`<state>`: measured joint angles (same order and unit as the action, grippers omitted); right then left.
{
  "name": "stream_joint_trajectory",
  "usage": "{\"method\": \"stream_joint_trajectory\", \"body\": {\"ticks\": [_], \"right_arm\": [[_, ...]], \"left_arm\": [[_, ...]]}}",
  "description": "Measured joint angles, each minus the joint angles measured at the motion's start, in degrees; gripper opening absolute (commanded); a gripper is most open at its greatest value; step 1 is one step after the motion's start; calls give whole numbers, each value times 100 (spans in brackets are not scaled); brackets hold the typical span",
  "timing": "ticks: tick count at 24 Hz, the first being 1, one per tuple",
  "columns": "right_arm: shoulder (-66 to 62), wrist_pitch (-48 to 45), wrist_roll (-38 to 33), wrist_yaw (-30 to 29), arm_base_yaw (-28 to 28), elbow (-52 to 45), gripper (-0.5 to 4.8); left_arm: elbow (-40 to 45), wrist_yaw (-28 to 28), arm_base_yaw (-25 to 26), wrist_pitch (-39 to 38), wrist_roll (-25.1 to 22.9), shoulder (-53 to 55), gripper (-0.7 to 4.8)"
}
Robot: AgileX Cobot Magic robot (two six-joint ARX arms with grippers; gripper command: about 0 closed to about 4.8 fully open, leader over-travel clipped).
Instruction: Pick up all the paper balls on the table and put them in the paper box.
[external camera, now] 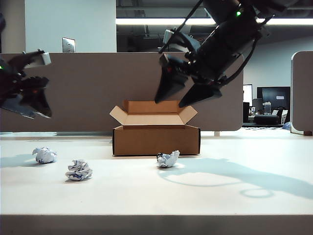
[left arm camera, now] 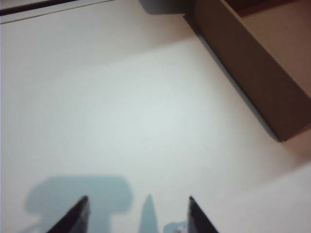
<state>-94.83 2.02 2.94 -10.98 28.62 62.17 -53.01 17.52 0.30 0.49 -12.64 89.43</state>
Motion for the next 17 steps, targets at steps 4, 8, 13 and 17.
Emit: {"method": "stream_joint_trajectory", "body": {"ticks": [4, 8, 13, 17], "right_arm": [[-295, 96, -474, 509, 284, 83, 473], [-549, 271, -667, 887, 328, 306, 473], [-846, 404, -680, 1110, 330, 476, 473], [-960, 592, -723, 1141, 332, 490, 473]], "left_arm": [[-337, 212, -13, -516, 240, 520, 247], [-358, 219, -68, -841, 262, 612, 247], [-372, 229, -168, -898, 280, 645, 247], [-422, 166, -367, -887, 304, 686, 247]]}}
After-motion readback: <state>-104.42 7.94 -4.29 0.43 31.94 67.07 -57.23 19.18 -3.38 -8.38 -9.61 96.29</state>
